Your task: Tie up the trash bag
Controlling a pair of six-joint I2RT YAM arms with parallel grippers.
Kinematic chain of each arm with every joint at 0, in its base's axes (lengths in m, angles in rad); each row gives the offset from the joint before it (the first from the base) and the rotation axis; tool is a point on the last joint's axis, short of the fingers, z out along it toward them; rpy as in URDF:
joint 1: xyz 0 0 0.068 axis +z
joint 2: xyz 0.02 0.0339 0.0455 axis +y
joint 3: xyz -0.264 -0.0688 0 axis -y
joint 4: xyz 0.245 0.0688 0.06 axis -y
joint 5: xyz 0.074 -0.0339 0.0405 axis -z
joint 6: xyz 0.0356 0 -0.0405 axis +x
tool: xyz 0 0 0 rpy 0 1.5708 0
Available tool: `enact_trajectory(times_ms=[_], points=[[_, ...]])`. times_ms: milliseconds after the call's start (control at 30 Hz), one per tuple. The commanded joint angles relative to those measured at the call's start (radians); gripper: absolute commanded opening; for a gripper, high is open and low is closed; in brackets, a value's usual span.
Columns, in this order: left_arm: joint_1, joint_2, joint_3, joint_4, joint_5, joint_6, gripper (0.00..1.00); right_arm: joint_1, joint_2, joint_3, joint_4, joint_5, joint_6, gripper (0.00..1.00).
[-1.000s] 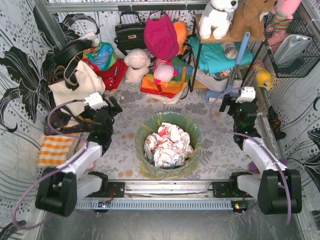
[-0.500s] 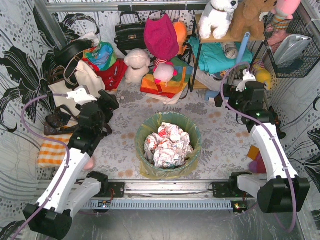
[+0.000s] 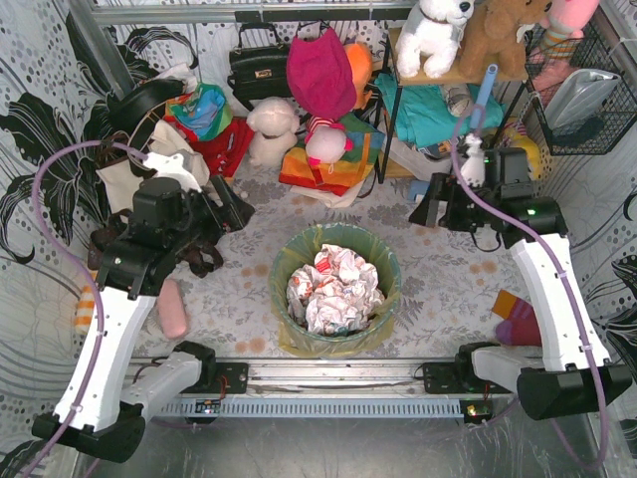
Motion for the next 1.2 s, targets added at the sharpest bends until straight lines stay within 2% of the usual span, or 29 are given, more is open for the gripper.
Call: enact_trajectory(times_ms=[0, 100, 233, 500, 767, 1167], points=[[-0.025, 0.033, 0.03, -0.179, 0.212, 0.039, 0.95, 0.15, 0.028, 0.091, -0.171, -0.004, 0.009, 0.78], [-0.079, 0.033, 0.038, -0.224, 0.226, 0.038, 0.92, 0.219, 0.045, 0.13, -0.216, 0.022, 0.033, 0.75], [-0.139, 0.04, 0.058, -0.289, 0.251, 0.03, 0.84, 0.258, 0.053, 0.171, -0.268, 0.026, 0.042, 0.71], [-0.23, 0.053, 0.132, -0.394, 0.287, -0.002, 0.73, 0.391, 0.081, 0.26, -0.322, 0.023, 0.094, 0.65], [-0.292, 0.074, 0.137, -0.449, 0.295, -0.02, 0.64, 0.46, 0.091, 0.248, -0.362, 0.032, 0.107, 0.53], [-0.367, 0.102, 0.112, -0.416, 0.317, -0.028, 0.51, 0.493, 0.095, 0.195, -0.361, 0.04, 0.118, 0.4]])
